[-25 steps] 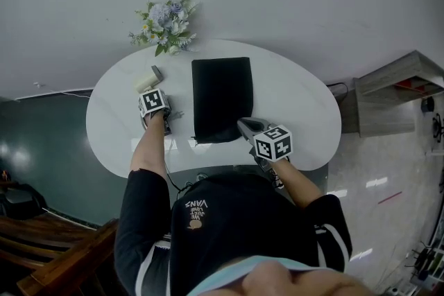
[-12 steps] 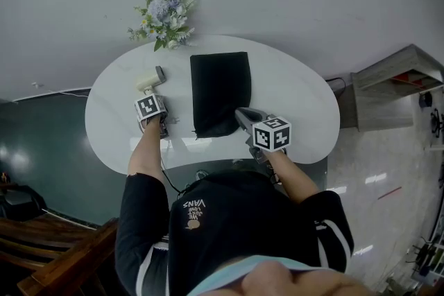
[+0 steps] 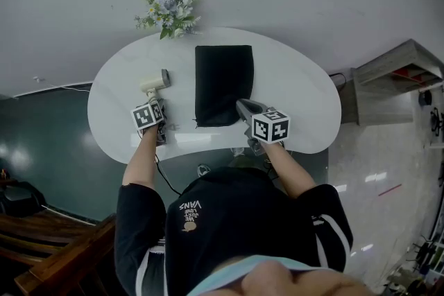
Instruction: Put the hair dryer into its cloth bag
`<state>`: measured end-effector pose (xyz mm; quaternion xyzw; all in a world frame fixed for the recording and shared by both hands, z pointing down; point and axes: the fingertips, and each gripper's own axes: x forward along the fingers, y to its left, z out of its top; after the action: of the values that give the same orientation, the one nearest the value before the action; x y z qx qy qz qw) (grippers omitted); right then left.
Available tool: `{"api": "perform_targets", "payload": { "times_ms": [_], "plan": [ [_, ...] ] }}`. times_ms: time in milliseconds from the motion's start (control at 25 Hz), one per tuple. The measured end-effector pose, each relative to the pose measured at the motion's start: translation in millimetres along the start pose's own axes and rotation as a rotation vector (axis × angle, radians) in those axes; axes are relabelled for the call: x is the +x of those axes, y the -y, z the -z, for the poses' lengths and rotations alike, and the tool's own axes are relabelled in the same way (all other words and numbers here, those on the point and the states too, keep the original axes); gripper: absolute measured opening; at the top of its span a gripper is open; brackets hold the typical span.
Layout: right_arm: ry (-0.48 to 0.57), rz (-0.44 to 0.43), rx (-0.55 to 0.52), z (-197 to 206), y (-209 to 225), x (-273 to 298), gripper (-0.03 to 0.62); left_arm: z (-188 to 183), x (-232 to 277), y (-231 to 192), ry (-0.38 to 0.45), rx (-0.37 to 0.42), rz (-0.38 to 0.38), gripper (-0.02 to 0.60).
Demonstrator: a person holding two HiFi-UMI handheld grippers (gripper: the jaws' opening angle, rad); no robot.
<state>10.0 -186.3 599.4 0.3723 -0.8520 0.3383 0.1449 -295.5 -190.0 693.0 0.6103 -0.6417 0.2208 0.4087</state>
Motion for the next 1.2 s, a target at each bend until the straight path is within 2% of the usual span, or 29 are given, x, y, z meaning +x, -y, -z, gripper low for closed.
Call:
{"api": "perform_targets", "payload": {
  "times_ms": [280, 600, 800, 1200],
  "plan": [
    [0.036, 0.043, 0.042, 16.0, -9.2, 2.2, 0.048, 26.0, -45.8, 13.8, 0.072, 0.045, 0.125, 0.239],
    [0.088, 0.077, 0.103, 29.4, -19.5, 7.4, 0.048, 79.8, -96.7, 37.7, 0.083, 0.175, 0.242, 0.239],
    [0.114, 0.087, 0.127, 34.2, -24.5, 8.9, 0.048, 120.8, -114.0, 60.2, 0.06, 0.25, 0.311, 0.239],
    [0.123, 0.087, 0.123, 45.3, -35.4, 5.3, 0.048, 184.6, -119.4, 117.9, -0.019, 0.319, 0.435, 0.239]
  ]
}}
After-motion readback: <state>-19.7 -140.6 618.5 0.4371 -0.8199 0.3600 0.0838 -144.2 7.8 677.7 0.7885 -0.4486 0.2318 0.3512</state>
